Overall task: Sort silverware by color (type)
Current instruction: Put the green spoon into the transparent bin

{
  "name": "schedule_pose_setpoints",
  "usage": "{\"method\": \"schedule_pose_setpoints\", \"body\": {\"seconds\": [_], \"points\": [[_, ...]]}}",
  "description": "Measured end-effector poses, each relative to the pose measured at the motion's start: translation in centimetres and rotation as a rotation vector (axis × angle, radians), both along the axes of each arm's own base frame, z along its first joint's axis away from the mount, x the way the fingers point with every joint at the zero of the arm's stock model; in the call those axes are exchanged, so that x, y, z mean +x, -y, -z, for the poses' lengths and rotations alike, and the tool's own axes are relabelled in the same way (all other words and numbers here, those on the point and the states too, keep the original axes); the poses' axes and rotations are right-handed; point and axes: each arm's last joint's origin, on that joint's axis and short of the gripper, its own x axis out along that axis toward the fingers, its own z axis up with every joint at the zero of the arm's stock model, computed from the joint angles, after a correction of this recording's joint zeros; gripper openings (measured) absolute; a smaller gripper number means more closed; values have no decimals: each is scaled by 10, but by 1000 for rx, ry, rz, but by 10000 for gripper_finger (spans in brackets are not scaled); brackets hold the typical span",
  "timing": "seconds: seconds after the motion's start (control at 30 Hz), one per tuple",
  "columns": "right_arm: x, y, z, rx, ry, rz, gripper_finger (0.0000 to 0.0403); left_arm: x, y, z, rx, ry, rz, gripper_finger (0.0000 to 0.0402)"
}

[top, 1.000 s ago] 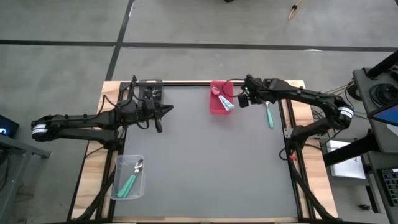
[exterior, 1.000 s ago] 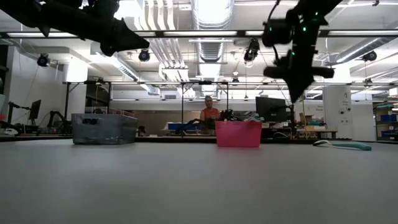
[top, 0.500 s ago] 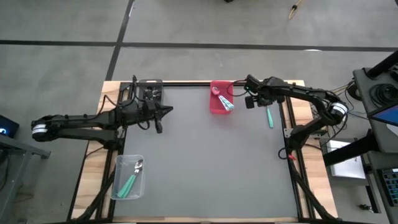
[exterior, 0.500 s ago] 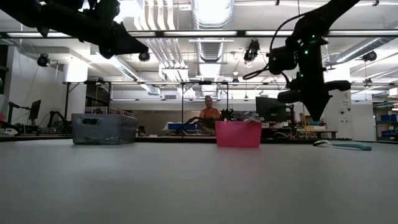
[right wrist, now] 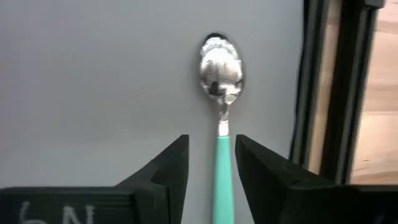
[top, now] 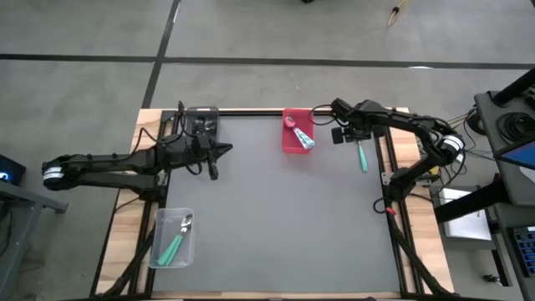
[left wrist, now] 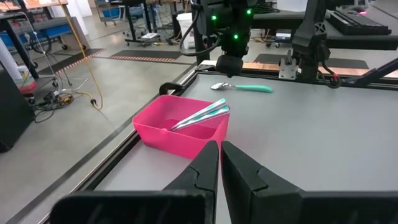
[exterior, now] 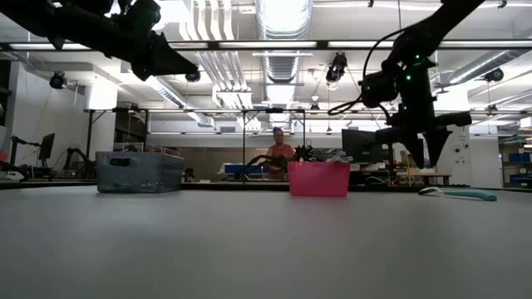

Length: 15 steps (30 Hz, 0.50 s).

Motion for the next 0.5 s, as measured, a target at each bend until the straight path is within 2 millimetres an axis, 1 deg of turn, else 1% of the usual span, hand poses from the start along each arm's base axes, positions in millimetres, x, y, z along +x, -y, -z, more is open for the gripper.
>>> {"method": "schedule_pose_setpoints", "body": {"seconds": [0.13,0.23,0.3,0.4,0.5], "points": [[2,1,-1,-12,15,-1,126,0,0,0,0,1,-1,1],[3,7,-1,-100,3,5,121,0,0,0,2,0,-8,1],[-1,7,1,-65,10,22,116,0,0,0,2,0,-9,1],[-8,12,3,-14,64,52,112,0,0,0,2,0,-9,1],[-17,15,7,14,59,59,122,0,0,0,9,-2,-8,1]]}}
